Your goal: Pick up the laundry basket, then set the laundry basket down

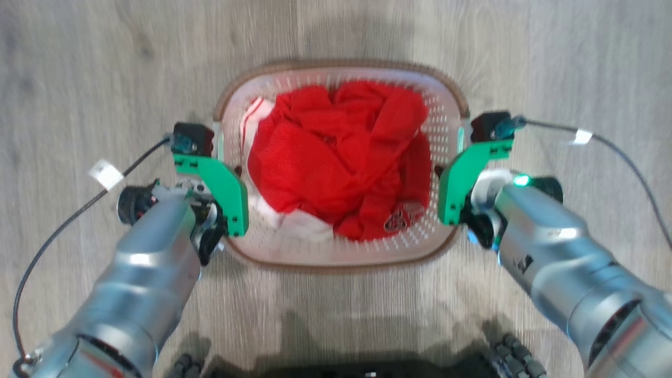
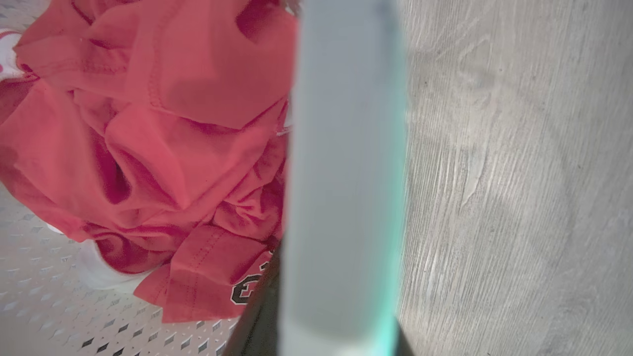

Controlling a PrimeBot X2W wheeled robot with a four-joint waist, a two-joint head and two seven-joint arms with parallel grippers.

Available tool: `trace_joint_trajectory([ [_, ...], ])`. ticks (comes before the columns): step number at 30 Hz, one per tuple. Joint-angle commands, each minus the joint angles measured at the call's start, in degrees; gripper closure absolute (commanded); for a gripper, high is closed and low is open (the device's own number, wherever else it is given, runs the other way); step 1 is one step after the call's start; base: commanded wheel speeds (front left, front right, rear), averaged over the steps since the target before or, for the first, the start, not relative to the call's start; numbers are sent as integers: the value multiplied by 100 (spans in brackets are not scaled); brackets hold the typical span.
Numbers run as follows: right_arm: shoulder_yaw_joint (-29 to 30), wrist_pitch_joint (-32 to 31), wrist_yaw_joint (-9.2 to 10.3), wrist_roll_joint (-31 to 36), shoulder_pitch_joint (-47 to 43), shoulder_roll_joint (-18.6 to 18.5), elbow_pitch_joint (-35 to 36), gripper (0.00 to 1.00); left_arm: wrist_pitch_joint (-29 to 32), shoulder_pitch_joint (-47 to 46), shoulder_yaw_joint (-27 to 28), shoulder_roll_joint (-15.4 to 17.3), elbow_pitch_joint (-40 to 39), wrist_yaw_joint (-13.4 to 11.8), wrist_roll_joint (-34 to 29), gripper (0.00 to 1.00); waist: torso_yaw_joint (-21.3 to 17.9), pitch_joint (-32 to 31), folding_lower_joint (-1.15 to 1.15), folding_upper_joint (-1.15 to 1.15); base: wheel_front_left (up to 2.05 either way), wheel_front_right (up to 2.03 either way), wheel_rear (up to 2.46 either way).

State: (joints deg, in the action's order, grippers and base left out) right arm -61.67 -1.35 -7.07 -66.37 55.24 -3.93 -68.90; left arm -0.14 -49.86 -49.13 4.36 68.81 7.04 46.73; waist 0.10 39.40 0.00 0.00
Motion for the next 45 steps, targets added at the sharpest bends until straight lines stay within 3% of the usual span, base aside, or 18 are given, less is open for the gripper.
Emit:
trace_joint_trajectory([
  [1,-208,-84,-42,29,-370,71,172,100,58,181,-160,164,-203,45,17,100,-16,-484,0,0,0,0,0],
  [11,-427,-417,-42,-146,-859,2,197,100,634,847,-752,346,-555,45,624,100,-68,-1631,0,0,0,0,0],
  [24,-803,-1764,-42,-524,-1289,-60,572,100,1414,1588,-1494,594,-887,45,1314,100,-31,-3094,0,0,0,0,0],
  [30,-778,-1913,-42,-813,-1512,-56,678,100,1765,1817,-1776,603,-980,45,1637,100,51,-3844,0,0,0,0,0],
  [45,-768,-2067,-42,-1145,-1567,60,773,100,2214,1833,-2147,848,-1255,45,2051,100,4,-4223,0,0,0,0,0],
])
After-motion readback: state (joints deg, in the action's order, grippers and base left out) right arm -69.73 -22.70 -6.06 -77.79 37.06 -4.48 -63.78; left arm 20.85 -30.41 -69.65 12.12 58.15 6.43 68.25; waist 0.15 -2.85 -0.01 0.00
